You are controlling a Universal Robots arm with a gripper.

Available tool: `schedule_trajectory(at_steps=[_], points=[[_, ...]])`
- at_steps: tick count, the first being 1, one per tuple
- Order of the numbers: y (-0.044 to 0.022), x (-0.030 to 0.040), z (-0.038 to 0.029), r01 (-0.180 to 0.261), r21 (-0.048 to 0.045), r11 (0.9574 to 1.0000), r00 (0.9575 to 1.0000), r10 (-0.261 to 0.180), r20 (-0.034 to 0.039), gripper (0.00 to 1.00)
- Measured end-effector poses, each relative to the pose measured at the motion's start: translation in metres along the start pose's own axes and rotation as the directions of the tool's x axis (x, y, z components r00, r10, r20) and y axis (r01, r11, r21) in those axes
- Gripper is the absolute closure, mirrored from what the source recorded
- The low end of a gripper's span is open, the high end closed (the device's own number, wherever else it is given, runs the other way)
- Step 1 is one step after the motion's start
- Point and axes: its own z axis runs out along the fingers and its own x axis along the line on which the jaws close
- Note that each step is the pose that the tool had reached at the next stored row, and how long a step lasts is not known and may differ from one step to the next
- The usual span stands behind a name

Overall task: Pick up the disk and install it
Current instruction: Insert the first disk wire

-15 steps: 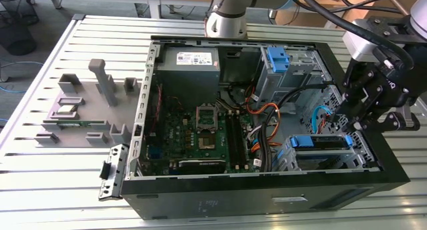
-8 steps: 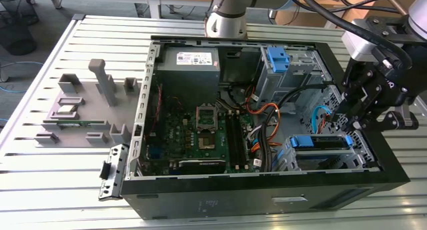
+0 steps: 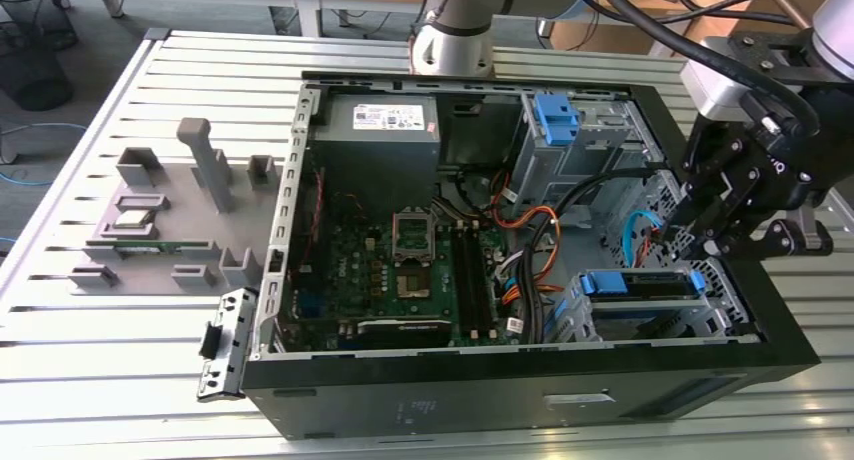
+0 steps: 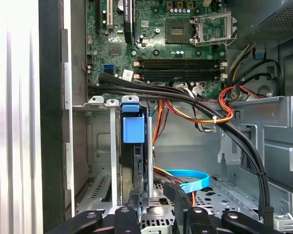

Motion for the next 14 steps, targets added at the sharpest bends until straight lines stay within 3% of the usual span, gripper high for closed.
schedule_trajectory(at_steps=[14], points=[[-0.0001, -0.0043, -0.0008, 0.002, -0.0018, 1.0, 1.0, -0.002, 0.0009, 0.58]])
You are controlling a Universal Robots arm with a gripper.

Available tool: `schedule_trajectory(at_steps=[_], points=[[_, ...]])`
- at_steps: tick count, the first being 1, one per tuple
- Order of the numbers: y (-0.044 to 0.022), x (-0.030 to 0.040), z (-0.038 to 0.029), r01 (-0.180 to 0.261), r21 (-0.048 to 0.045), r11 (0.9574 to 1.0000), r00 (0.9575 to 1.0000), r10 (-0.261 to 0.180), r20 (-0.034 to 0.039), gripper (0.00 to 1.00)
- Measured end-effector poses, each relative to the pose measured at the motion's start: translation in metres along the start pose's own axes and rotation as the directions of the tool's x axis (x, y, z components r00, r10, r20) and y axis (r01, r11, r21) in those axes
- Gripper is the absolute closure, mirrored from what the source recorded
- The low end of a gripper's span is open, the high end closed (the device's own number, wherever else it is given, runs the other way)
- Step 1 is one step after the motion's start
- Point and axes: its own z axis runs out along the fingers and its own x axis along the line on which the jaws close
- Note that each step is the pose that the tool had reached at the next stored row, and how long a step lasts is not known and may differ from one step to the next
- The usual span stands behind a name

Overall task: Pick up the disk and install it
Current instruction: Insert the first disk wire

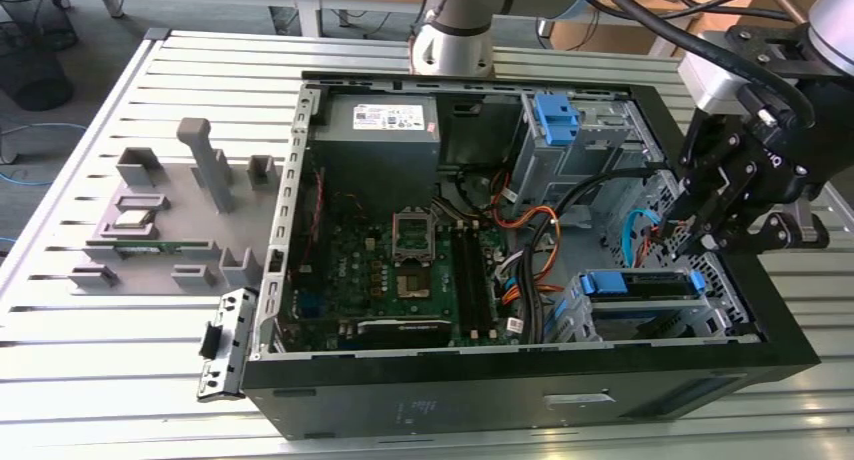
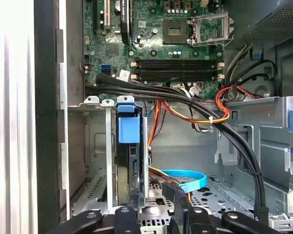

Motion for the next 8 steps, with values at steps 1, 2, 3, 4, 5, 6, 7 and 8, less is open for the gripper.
schedule_trajectory(at_steps=[1, 2, 3, 4, 5, 6, 7, 8], points=[[0.0, 0.0, -0.0008, 0.0, 0.0, 1.0, 1.0, 0.0, 0.0004, 0.58], [-0.0001, -0.0001, -0.0017, 0.0, 0.0, 1.0, 1.0, 0.0, 0.0007, 0.58], [-0.0001, -0.0002, -0.0026, 0.0, 0.0, 1.0, 1.0, 0.0, 0.0007, 0.58], [-0.0001, -0.0002, -0.0034, 0.0, 0.0, 1.0, 1.0, 0.0, 0.0008, 0.58], [-0.0001, -0.0002, -0.0036, 0.0, 0.0, 1.0, 1.0, 0.0, 0.001, 0.58], [-0.0001, -0.0002, -0.0036, 0.0, 0.0, 1.0, 1.0, 0.0, 0.001, 0.58], [-0.0001, -0.0002, -0.0036, 0.0, 0.0, 1.0, 1.0, 0.0, 0.0011, 0.58], [-0.0002, -0.0006, -0.0035, 0.0, 0.0, 1.0, 1.0, 0.0, 0.0, 0.58]])
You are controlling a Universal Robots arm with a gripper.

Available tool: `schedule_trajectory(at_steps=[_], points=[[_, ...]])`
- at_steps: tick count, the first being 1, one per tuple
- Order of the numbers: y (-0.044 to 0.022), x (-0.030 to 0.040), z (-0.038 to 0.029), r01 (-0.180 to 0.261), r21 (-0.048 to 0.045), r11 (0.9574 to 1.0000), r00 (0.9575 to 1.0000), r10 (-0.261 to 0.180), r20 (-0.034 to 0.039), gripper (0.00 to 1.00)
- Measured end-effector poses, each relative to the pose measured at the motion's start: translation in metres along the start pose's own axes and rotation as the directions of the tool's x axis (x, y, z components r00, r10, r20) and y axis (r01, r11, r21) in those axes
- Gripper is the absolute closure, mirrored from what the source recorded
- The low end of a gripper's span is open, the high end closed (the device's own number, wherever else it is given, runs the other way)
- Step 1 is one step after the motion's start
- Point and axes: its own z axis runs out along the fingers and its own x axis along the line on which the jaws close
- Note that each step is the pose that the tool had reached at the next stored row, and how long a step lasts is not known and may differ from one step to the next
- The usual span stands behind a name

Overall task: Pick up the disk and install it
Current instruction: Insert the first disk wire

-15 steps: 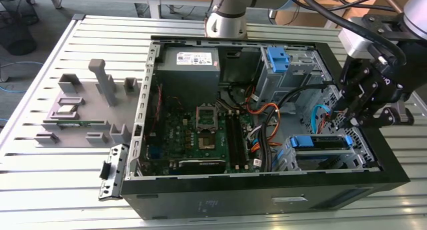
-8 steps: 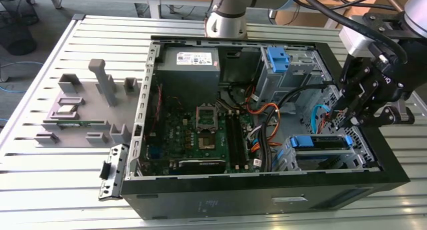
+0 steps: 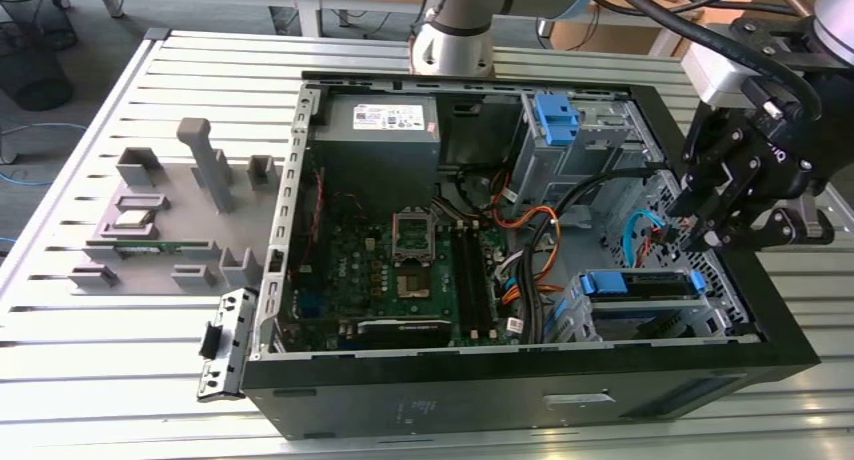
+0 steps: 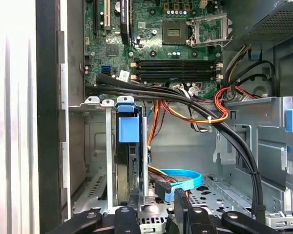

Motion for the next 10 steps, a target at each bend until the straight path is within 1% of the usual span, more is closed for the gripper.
schedule_trajectory(at_steps=[3, 7, 9, 10], points=[[-0.0007, -0.0012, 0.0028, 0.0, -0.0028, 1.0, 1.0, 0.0, -0.0047, 0.58], [-0.0008, -0.0023, 0.007, 0.001, -0.0109, 0.9999, 1.0, -0.001, -0.0088, 0.58], [-0.0009, -0.0032, 0.0085, 0.002, -0.0139, 0.9999, 0.9999, -0.002, -0.0135, 0.58], [-0.0008, -0.0037, 0.0091, 0.002, -0.0147, 0.9999, 0.9999, -0.002, -0.0146, 0.58]])
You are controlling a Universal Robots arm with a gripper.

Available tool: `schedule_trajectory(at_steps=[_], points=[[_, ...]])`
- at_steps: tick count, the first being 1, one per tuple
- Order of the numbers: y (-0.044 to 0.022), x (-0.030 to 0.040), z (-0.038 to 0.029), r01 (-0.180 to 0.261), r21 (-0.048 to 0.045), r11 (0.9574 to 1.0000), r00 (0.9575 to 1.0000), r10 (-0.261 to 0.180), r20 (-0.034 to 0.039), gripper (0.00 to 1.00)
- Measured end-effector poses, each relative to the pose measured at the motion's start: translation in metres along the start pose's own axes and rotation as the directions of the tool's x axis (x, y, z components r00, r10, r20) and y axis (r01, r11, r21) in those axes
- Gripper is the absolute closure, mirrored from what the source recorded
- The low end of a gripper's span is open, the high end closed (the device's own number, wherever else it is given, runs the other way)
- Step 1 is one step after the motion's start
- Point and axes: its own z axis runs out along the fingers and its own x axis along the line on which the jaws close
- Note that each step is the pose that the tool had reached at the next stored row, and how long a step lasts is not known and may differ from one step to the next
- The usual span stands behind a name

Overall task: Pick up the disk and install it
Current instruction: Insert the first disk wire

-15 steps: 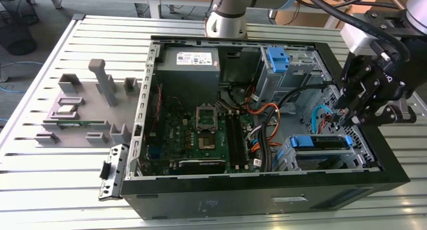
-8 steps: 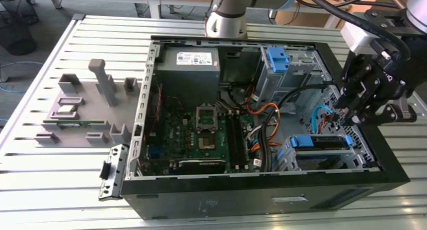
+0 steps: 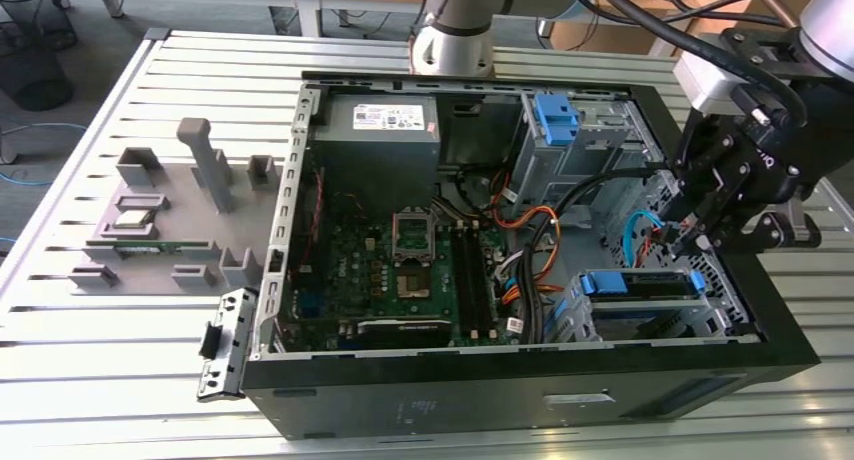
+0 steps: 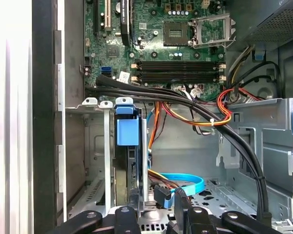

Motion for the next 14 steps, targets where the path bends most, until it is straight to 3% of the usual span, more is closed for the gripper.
schedule_trajectory(at_steps=[14], points=[[-0.0046, -0.0019, 0.0016, 0.0, -0.006, 1.0, 1.0, 0.0, -0.0047, 0.58]])
